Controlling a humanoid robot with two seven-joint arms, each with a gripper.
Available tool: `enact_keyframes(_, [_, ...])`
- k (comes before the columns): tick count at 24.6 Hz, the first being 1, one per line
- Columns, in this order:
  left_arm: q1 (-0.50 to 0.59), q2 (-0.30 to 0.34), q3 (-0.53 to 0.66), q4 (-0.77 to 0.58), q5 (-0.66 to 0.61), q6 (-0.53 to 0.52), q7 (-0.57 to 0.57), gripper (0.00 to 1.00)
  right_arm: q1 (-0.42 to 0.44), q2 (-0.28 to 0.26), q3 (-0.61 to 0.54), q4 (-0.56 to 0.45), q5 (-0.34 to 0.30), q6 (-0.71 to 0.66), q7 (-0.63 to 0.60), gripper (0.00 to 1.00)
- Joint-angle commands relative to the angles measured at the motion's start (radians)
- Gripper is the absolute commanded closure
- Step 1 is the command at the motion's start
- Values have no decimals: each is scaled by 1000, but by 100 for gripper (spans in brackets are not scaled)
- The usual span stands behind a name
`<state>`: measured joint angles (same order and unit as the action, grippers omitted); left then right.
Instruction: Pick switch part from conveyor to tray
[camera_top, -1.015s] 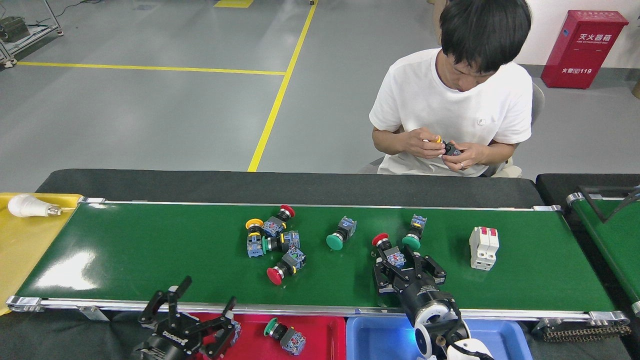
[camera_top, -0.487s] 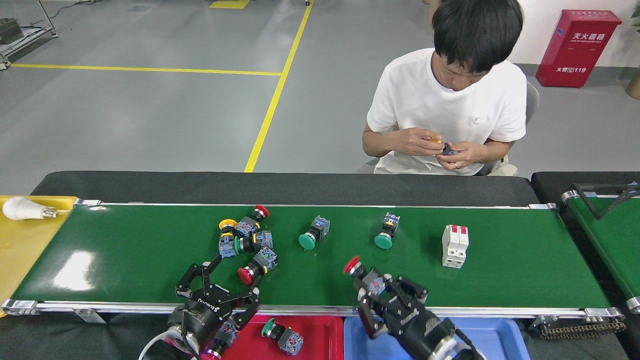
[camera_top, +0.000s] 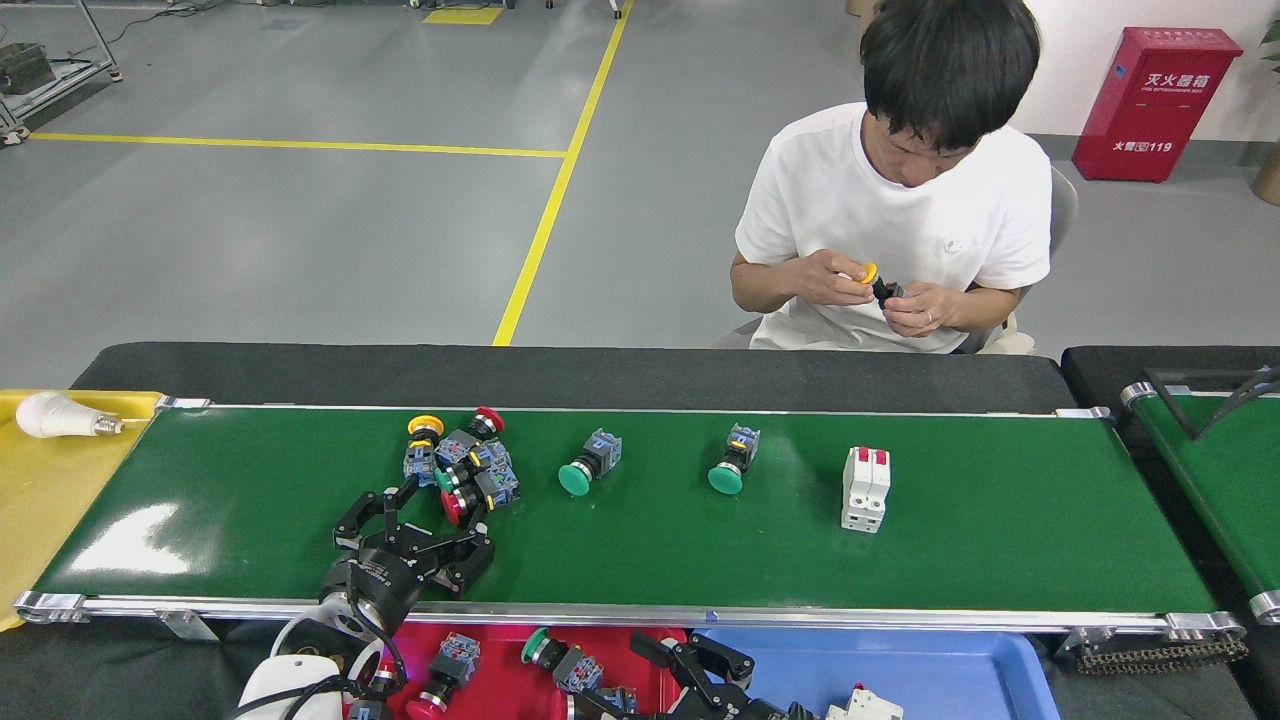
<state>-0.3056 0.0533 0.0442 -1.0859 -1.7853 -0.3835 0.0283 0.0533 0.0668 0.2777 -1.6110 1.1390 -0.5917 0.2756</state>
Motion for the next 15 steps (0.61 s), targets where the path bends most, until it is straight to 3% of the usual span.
enact_keyframes(1, [-10, 6, 3, -2, 1, 2, 2, 97, -15, 2, -84, -26, -4, 4, 1, 1])
enact_keyframes(8, [23, 3, 31, -58, 47, 2, 4, 99, -20, 15, -498, -81, -2, 49, -10, 4])
enact_keyframes(11, [121, 13, 65, -178, 78, -12, 4, 99, 0, 2, -537, -84, 30, 268, -18, 4])
enact_keyframes(15, [267, 48, 69, -368, 150, -32, 4, 98, 51, 1, -534, -86, 143, 377, -157, 4])
